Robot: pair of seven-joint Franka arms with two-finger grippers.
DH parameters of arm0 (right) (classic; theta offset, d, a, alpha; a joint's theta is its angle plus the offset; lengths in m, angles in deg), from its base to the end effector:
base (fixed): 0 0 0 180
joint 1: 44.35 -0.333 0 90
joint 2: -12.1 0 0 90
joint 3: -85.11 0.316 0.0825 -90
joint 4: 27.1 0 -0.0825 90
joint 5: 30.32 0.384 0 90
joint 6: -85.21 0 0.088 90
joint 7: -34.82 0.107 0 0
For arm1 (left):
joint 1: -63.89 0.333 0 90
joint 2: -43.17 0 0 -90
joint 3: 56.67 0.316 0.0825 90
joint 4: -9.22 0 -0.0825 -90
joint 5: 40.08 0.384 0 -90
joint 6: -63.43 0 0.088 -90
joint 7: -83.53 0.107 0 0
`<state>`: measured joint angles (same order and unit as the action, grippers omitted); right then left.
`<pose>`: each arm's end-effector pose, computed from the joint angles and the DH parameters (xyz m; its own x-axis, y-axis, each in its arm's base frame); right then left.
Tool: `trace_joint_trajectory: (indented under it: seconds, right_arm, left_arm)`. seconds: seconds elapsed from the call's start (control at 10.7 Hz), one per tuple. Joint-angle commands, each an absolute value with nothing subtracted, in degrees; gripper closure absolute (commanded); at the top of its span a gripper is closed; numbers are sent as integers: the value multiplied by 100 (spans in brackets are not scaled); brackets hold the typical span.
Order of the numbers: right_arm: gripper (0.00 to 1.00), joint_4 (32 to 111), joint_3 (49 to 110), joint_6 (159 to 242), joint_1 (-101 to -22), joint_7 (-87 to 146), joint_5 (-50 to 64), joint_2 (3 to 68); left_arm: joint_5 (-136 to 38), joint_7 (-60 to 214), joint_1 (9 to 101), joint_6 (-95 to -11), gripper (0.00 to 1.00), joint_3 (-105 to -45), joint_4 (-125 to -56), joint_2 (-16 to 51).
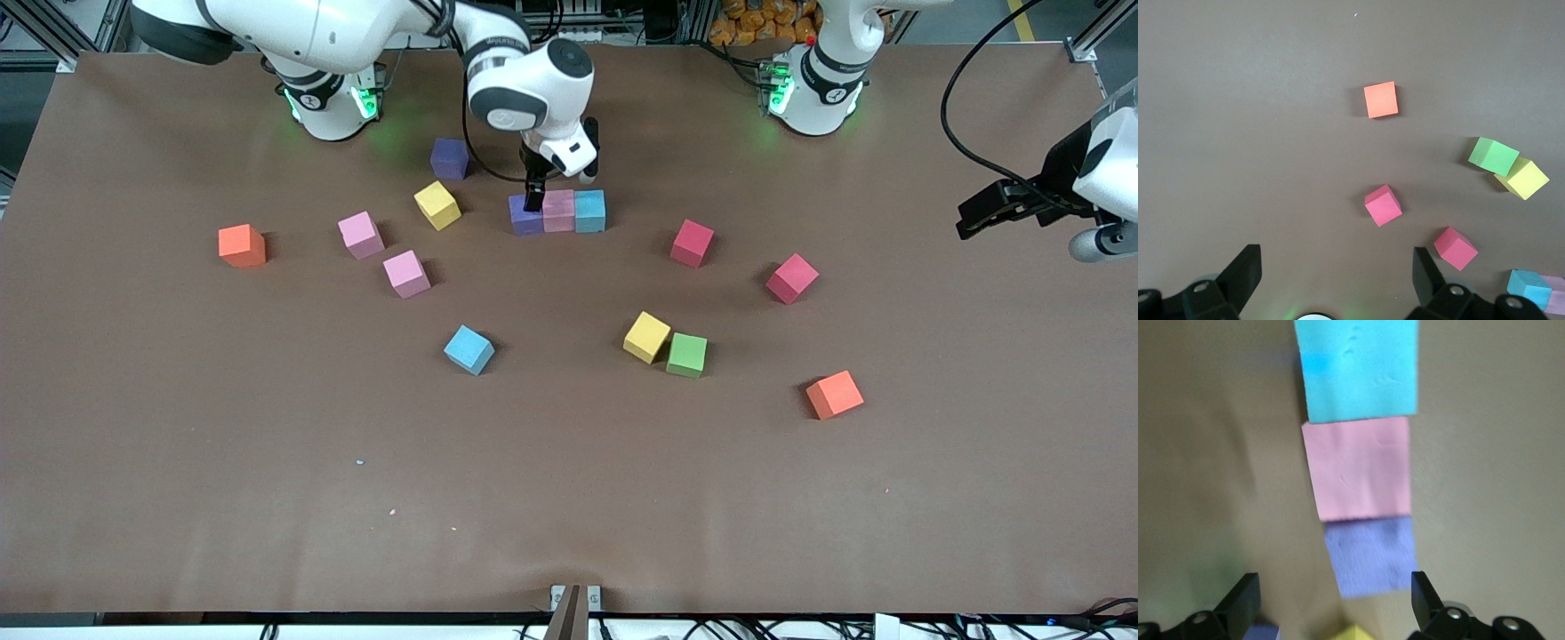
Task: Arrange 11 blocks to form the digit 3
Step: 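Move the right gripper over the lone cyan block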
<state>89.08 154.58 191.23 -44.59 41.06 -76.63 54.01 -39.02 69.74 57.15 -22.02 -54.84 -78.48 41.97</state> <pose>0.2602 0.4887 0.2610 0.0438 0.9572 -0.2861 0.9990 -0.0436 0.0072 0.5510 -0.0454 0.6250 0.9863 0.1559 -0.0539 0.1543 -0.9875 -0.0330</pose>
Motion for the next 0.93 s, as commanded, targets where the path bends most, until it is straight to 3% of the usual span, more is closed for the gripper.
trace_joint_trajectory:
  seconds: [0.0,0.37,0.84]
  right_arm:
    - [0,8340,15919,18080,-4339,4071,-7409,5333]
    - [0,7427,15948,17311,-4075,4053,-7366,5271]
    - [0,6318,14087,17302,-4075,3862,-7392,5130]
  left_arm:
    - [-3797,7088,5738,-2112,0,-5500,-7920,4299]
    - [-3788,7070,5738,-2068,0,-5492,-7920,4308]
    - [-3832,7070,5738,-2033,0,-5483,-7911,4308]
